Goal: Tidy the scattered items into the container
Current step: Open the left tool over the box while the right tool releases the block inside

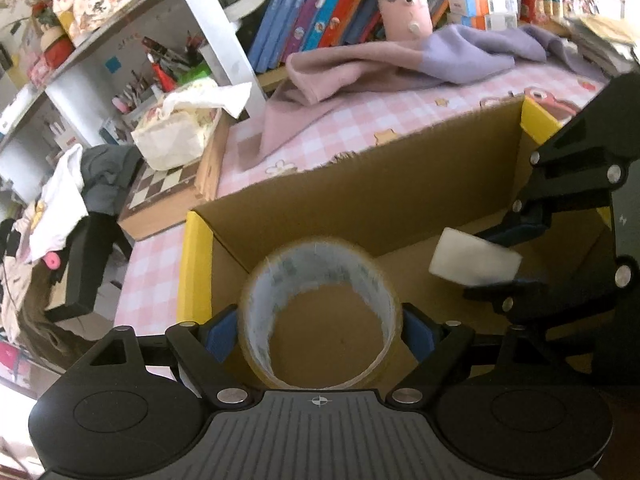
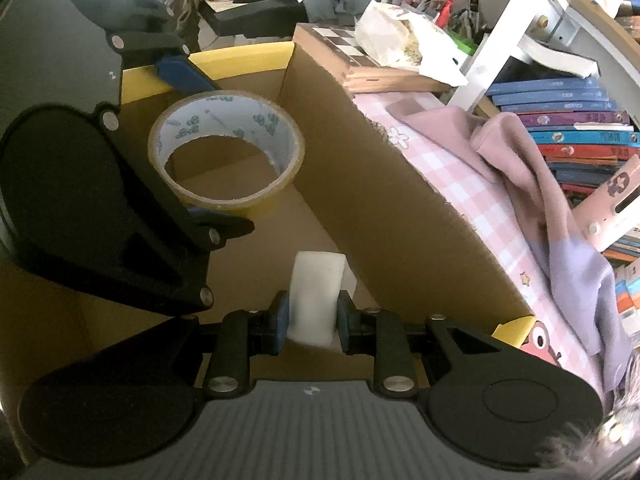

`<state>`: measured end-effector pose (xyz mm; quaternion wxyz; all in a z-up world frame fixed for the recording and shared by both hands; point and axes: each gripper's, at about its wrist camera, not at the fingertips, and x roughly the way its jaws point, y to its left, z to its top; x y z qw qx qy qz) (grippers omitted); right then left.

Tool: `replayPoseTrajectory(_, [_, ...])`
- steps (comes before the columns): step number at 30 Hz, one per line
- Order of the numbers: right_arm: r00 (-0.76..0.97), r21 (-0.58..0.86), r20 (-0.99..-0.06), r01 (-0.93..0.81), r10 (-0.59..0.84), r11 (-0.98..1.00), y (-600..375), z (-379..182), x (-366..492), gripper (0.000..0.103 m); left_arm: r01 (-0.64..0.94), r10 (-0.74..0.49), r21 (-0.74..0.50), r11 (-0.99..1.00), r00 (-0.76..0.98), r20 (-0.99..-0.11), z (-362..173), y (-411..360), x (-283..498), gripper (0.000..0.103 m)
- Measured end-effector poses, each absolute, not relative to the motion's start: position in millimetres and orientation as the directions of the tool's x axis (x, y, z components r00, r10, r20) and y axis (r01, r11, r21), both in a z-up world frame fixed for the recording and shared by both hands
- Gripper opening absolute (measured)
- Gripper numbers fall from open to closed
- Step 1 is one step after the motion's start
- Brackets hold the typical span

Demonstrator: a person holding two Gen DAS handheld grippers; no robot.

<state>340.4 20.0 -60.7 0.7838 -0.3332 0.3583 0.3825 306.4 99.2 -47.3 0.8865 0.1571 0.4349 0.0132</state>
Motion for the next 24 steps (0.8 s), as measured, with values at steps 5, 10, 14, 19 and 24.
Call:
replayPoseTrajectory(5, [0.475, -0.266, -0.791, -0.835, 0.386, 0.481, 19, -57, 336, 0.035, 0.078, 0.166, 0.279, 0.957, 0.640, -0.750, -44, 101, 302, 0.091])
replayPoseTrajectory(10, [0.470, -0.237, -0.778, -0.834, 0.417, 0.498, 14, -55, 338, 0.039, 0.052, 0.211, 0.341, 0.939, 0.695, -0.687, -40, 93, 295, 0.091])
replayPoseTrajectory(14, [0.488, -0.215, -0.729, -0.829, 0.479, 0.517, 3, -47, 333, 0.050, -0.008, 0.216, 0.310, 0.951, 0.733, -0.645, -26, 91, 282, 0.091])
replayPoseTrajectory(19, [0.508, -0.166, -0.676, -0.810, 0.534, 0.562, -10, -26, 324, 0.053, -0.043, 0.203, 0.278, 0.959, 0.792, -0.576, 5, 87, 261, 0.092])
replayPoseTrajectory(24, [0.533, -0.153, -0.626, -0.800, 0.570, 0.580, -16, -4, 305, 0.057, -0.085, 0.215, 0.264, 0.961, 0.828, -0.518, 30, 83, 236, 0.092])
